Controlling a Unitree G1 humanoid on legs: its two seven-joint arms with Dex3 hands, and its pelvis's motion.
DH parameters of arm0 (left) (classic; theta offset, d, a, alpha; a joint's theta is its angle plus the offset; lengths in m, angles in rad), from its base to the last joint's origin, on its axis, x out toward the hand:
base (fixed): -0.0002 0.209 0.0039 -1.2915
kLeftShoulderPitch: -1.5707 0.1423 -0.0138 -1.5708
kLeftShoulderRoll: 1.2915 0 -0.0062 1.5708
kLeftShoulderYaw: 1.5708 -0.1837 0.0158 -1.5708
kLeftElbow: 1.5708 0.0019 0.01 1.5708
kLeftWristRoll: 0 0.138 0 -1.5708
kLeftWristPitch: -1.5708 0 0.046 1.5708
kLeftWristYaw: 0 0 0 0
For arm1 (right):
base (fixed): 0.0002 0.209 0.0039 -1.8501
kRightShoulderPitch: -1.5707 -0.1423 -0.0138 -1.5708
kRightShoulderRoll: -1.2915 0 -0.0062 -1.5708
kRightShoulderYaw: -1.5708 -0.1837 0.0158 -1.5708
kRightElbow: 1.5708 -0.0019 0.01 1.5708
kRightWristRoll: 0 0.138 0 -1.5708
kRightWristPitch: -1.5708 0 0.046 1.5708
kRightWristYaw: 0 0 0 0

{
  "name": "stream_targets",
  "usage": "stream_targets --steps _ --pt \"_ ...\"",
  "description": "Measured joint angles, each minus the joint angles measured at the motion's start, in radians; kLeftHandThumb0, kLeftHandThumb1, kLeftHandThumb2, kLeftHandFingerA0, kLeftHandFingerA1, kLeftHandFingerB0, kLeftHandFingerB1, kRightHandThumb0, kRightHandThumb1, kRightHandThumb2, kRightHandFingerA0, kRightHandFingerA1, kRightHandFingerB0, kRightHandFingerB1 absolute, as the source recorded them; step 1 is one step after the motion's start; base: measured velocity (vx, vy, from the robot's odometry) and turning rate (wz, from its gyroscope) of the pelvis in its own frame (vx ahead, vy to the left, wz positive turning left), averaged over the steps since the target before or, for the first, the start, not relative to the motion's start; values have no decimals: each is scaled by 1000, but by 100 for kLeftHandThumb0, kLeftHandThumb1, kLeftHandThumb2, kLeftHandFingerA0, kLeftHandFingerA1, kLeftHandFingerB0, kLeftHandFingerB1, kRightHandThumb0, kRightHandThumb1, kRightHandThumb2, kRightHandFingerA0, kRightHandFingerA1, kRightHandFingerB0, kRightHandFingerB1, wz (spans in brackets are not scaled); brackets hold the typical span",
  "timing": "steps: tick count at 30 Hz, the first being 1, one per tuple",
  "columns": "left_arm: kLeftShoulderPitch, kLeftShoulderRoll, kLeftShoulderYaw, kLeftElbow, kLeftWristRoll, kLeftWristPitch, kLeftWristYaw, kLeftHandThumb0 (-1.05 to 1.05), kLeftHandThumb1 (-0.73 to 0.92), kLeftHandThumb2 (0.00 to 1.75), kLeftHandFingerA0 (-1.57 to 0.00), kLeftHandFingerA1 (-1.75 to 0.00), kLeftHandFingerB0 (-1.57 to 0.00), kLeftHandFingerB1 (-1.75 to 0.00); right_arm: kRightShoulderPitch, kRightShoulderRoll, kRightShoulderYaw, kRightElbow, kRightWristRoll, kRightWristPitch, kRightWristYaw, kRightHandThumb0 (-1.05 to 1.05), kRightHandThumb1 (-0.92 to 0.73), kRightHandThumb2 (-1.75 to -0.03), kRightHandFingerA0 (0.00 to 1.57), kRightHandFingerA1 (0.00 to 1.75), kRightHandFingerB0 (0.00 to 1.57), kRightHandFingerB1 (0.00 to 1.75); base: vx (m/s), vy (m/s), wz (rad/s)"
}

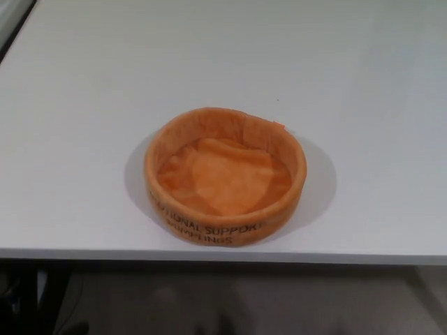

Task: A soft plate is kept in the center of the table close to the robot and the robot uses its left hand to pick up the plate, turns it upside down and places it back on the table

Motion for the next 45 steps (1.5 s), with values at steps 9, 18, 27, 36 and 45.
stream_targets --steps 9,18,27,36,45 --pt "51 -14 48 -133 -96 -51 -70 -80 89 68 -22 -36 -19 -29 26 1 -68 -113 125 -110 98 -68 -89 -68 41 34 38 33 0 0 0" --pt "50 -24 59 -140 -137 -65 -102 -86 91 69 -22 -34 -17 -28 10 1 -72 -104 153 -157 134 -69 -89 -67 41 35 38 33 0 0 0" --pt "79 -68 84 -200 -163 -109 -110 -86 92 69 -22 -33 -15 -26 -6 0 -78 -99 172 -175 151 -74 -81 -72 42 39 35 35 0 0 0" --pt "107 -105 165 -295 -184 -177 -101 -84 92 72 -23 -31 -15 -27 -10 -3 -88 -105 176 -176 163 -75 -78 -75 42 40 33 36 0 0 0" --pt "-4 -42 275 -482 -185 -191 -70 -90 88 67 -26 -36 -18 -28 2 -3 -93 -106 176 -176 170 -74 -78 -75 41 39 33 35 0 0 0"
